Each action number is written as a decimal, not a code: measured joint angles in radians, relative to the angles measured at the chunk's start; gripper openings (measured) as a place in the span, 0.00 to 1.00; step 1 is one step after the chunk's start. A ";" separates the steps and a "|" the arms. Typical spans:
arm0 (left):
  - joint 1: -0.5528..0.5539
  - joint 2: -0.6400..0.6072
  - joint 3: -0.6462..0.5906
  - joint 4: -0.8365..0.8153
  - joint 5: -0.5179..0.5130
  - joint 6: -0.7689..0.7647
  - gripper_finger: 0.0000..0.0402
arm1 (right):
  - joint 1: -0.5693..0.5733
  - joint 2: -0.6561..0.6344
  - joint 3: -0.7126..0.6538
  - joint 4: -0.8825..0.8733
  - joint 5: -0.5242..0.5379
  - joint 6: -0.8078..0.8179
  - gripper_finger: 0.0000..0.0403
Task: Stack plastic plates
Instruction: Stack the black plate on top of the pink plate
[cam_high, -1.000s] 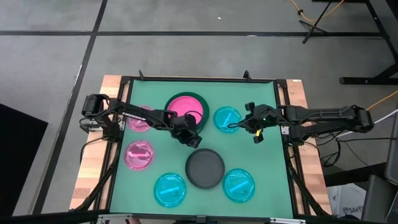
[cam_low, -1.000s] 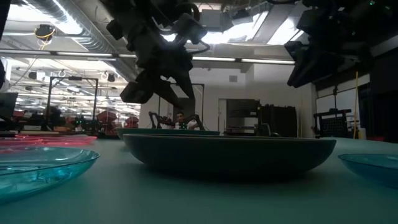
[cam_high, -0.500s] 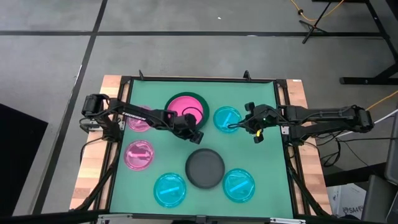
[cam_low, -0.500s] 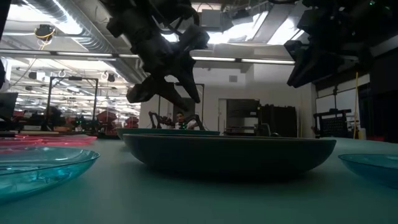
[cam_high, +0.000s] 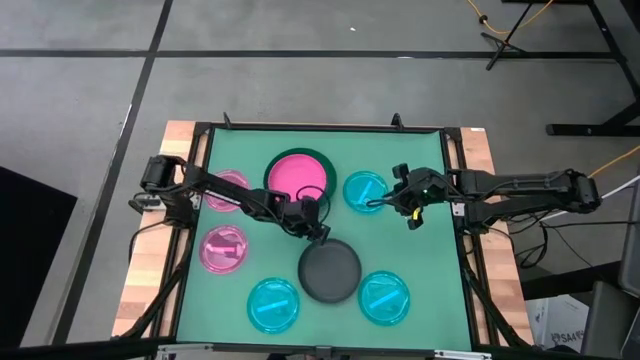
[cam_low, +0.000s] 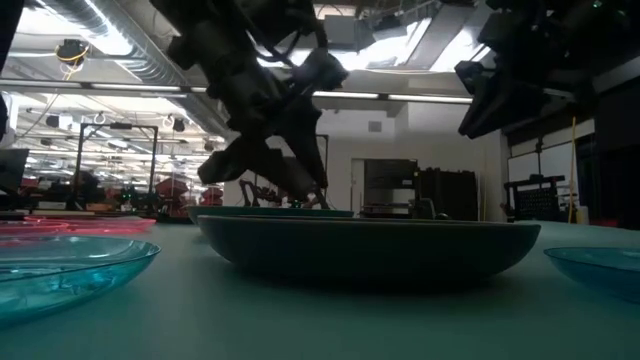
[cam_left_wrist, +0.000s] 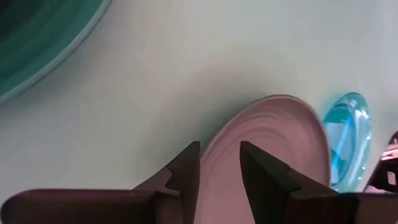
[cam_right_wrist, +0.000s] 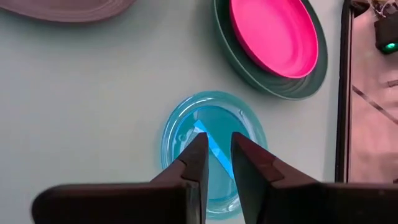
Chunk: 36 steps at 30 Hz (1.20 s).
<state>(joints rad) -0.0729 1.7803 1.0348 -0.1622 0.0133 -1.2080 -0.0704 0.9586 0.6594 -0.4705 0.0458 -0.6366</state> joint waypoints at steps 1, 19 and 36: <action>0.000 0.008 0.000 0.000 0.005 -0.016 0.27 | 0.000 0.000 0.000 0.007 -0.011 0.000 0.15; -0.029 0.038 0.000 -0.002 0.001 -0.099 0.27 | 0.000 0.000 0.000 0.006 -0.039 -0.049 0.15; -0.031 0.070 0.000 0.000 0.053 -0.121 0.27 | 0.000 0.000 0.000 0.005 -0.039 -0.050 0.15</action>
<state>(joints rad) -0.1041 1.8500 1.0348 -0.1625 0.0663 -1.3293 -0.0704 0.9585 0.6594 -0.4656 0.0067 -0.6868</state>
